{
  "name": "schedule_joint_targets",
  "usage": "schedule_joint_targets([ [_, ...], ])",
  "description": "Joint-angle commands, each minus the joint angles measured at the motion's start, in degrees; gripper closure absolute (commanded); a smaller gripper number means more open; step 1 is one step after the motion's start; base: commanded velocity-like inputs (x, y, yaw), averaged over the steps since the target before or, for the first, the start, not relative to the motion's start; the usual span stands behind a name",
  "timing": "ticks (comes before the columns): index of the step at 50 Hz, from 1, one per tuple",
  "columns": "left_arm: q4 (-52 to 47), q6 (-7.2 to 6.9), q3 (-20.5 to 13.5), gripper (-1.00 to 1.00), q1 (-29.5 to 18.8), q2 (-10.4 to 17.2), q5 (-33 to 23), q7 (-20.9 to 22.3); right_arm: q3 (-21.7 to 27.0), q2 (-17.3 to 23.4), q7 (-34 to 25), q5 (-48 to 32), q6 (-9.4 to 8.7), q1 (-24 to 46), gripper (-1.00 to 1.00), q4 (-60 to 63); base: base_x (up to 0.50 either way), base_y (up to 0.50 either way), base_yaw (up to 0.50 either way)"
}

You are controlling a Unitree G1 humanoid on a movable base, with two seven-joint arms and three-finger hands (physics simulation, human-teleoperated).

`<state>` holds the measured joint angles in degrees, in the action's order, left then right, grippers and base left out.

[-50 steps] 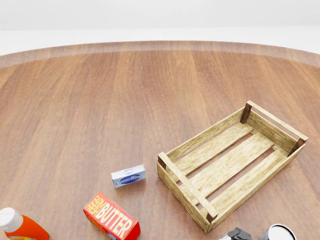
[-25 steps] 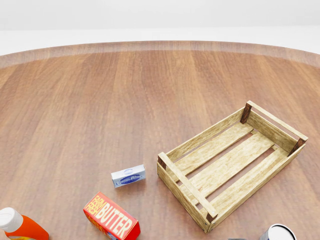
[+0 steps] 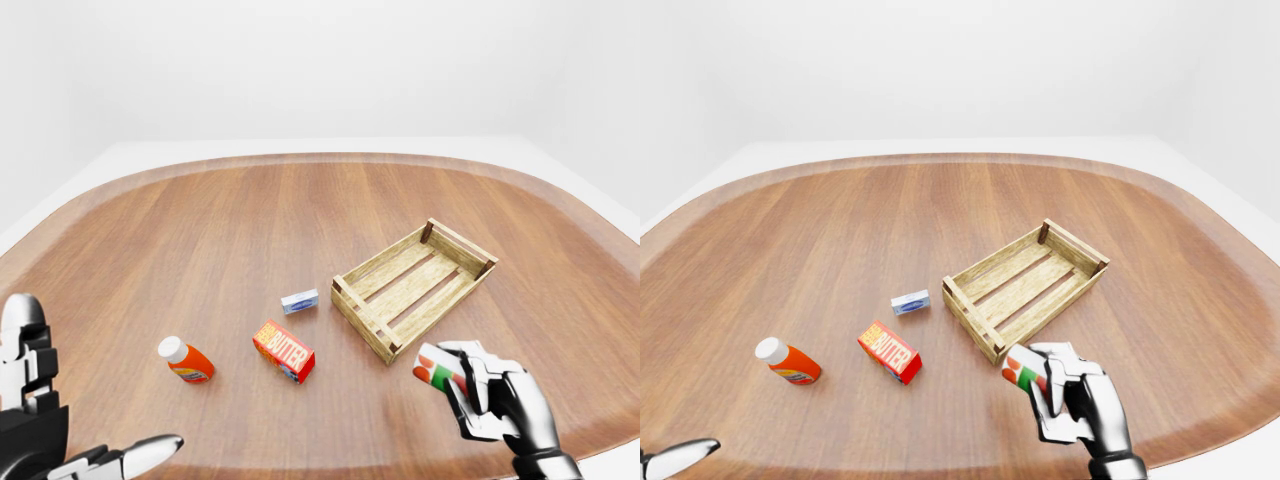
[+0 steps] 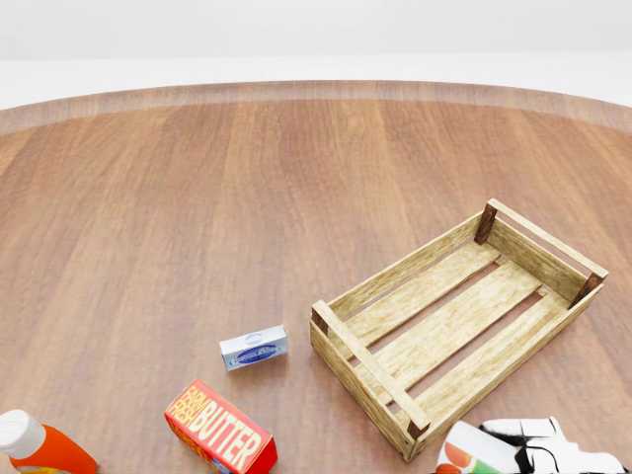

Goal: Pick up the tomato sauce, and put it in the wooden tray.

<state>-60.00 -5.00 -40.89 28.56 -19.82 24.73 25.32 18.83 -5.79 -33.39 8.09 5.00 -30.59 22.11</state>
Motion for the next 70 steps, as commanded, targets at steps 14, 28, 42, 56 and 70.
schedule_joint_targets([
  [14,0.00,0.00,-2.47,-0.99,-1.99,-0.18,0.31,0.76,23.40,-11.61,-6.61,13.27,-10.00,2.41,1.00,25.97,0.00,0.00,0.00],
  [28,0.00,0.00,-1.28,-0.99,-3.04,-0.18,-2.10,0.82,15.24,-7.42,-3.68,8.42,-10.00,10.61,1.00,33.32,0.00,0.00,0.00],
  [42,0.00,0.00,-0.02,-1.00,-2.53,-0.18,-2.91,0.62,-9.15,6.18,21.09,-7.62,-10.00,26.29,1.00,22.89,0.00,0.00,0.00],
  [56,0.00,0.00,-1.79,-1.00,-2.19,-0.18,-0.54,0.64,-22.25,6.25,29.73,-20.24,-10.00,37.58,1.00,4.10,0.00,0.00,0.00],
  [70,0.00,0.00,-3.96,-1.00,-2.91,-0.18,0.69,1.28,-19.46,6.53,36.41,-22.97,-10.00,51.83,1.00,-27.21,0.00,0.00,0.00],
])
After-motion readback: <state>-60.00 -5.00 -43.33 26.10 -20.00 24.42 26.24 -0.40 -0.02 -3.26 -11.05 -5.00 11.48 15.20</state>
